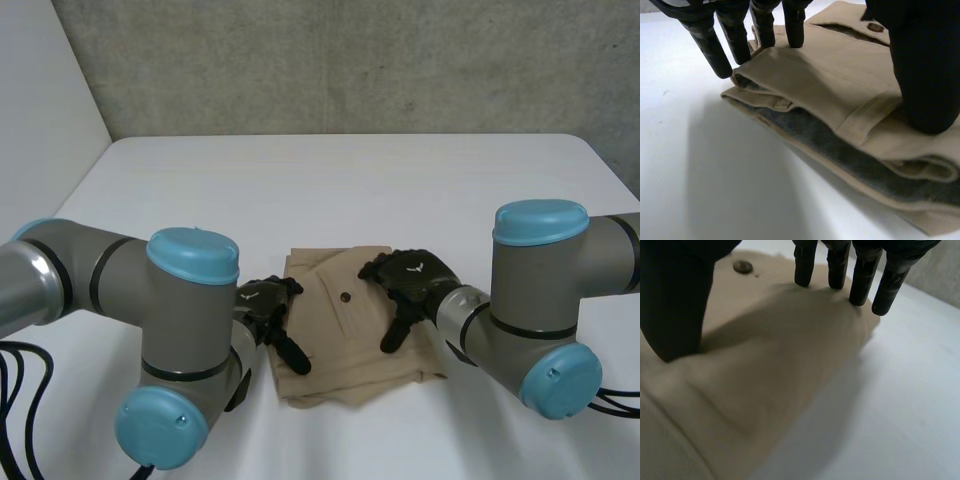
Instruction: Fold the shorts.
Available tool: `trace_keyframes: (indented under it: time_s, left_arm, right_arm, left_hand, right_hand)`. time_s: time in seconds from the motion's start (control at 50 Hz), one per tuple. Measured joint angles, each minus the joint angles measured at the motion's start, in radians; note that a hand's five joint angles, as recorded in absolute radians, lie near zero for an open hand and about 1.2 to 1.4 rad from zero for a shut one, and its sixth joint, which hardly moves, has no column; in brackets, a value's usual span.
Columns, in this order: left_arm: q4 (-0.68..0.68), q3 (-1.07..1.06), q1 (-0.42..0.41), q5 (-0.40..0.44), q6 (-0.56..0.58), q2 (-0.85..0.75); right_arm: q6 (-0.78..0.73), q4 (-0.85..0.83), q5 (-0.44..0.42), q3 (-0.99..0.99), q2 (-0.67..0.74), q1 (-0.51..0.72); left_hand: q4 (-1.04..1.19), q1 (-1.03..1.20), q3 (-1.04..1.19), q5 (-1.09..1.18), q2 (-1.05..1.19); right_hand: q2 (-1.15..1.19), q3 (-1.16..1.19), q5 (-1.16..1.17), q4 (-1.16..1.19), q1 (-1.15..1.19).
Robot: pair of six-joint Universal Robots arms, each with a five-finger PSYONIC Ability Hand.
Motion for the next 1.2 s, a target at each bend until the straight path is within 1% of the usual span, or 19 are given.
trace_keyframes:
  time_s: [0.1,0.18,0.3,0.34,0.42,0.44,0.48,0.54,0.6,0.62,0.66,0.72,0.86,1.02,1.2]
  left_arm:
    - [0.0,0.0,-0.003,0.001,0.007,0.026]
    - [0.003,0.011,-0.004,0.009,0.014,0.097]
    - [-0.001,0.046,0.002,0.017,0.027,0.239]
    - [-0.011,0.067,0.016,0.019,0.036,0.303]
    - [-0.068,0.123,0.086,0.029,0.068,0.43]
    - [-0.068,0.123,0.086,0.029,0.068,0.43]
    - [-0.145,0.159,0.157,0.055,0.104,0.49]
    - [-0.239,0.187,0.236,0.099,0.141,0.531]
    - [-0.318,0.199,0.302,0.147,0.165,0.557]
    - [-0.318,0.199,0.302,0.147,0.165,0.557]
    - [-0.354,0.2,0.333,0.178,0.174,0.567]
    - [-0.365,0.197,0.343,0.192,0.174,0.569]
    - [-0.341,0.189,0.34,0.195,0.155,0.567]
    - [-0.283,0.171,0.345,0.192,0.113,0.564]
    - [-0.232,0.145,0.351,0.189,0.101,0.562]
  right_arm:
    - [-0.072,0.003,0.029,0.008,-0.001,-0.027]
    - [-0.089,-0.006,0.038,0.004,-0.052,-0.037]
    - [-0.035,-0.04,0.058,-0.013,-0.199,-0.037]
    - [0.007,-0.055,0.081,-0.023,-0.263,-0.039]
    - [0.098,-0.067,0.168,-0.054,-0.403,-0.061]
    - [0.098,-0.067,0.168,-0.054,-0.403,-0.061]
    - [0.121,-0.036,0.222,-0.076,-0.467,-0.092]
    - [0.123,0.021,0.253,-0.101,-0.502,-0.124]
    - [0.118,0.09,0.256,-0.123,-0.516,-0.151]
    - [0.118,0.09,0.256,-0.123,-0.516,-0.151]
    - [0.116,0.135,0.242,-0.13,-0.515,-0.162]
    - [0.116,0.155,0.226,-0.125,-0.512,-0.165]
    - [0.116,0.157,0.202,-0.094,-0.513,-0.157]
    - [0.109,0.129,0.2,-0.061,-0.516,-0.149]
    - [0.104,0.111,0.199,-0.048,-0.515,-0.148]
  left_hand:
    - [0.0,0.0,0.0,0.0,-0.001]
    - [0.0,0.0,0.0,0.0,-0.001]
    - [0.0,0.0,0.0,0.0,-0.001]
    - [0.0,0.0,0.0,0.0,-0.001]
    - [0.0,0.0,0.0,0.0,-0.001]
    - [0.0,0.0,0.0,0.0,-0.001]
    - [0.0,0.0,0.0,0.0,-0.001]
    - [0.0,0.0,0.0,0.0,-0.001]
    - [0.0,0.0,0.0,0.0,-0.001]
    - [0.0,0.0,0.0,0.0,-0.001]
    - [0.0,0.0,0.0,0.0,-0.001]
    - [0.0,0.0,0.0,0.0,-0.001]
    - [0.0,0.0,0.0,0.0,-0.001]
    - [0.0,0.0,0.0,0.0,-0.001]
    - [0.0,0.0,0.0,0.0,-0.001]
  right_hand:
    - [-0.024,-0.008,0.0,0.0,-0.018]
    - [-0.024,-0.008,-0.005,0.0,-0.018]
    - [-0.024,-0.008,-0.009,0.0,-0.018]
    - [-0.024,-0.008,-0.009,0.0,-0.018]
    - [-0.024,-0.008,-0.009,0.0,-0.018]
    - [-0.024,-0.008,-0.009,0.0,-0.018]
    - [-0.024,-0.008,-0.009,0.0,-0.018]
    - [-0.024,-0.008,-0.009,0.0,-0.018]
    - [-0.024,-0.008,-0.009,0.0,-0.018]
    - [-0.024,-0.008,-0.009,0.0,-0.018]
    - [-0.024,-0.008,-0.009,0.0,-0.018]
    - [-0.024,-0.008,-0.009,0.0,-0.018]
    - [-0.024,-0.008,-0.009,0.0,-0.018]
    - [-0.024,-0.008,-0.009,0.0,-0.018]
    - [-0.024,-0.008,-0.009,0.0,-0.018]
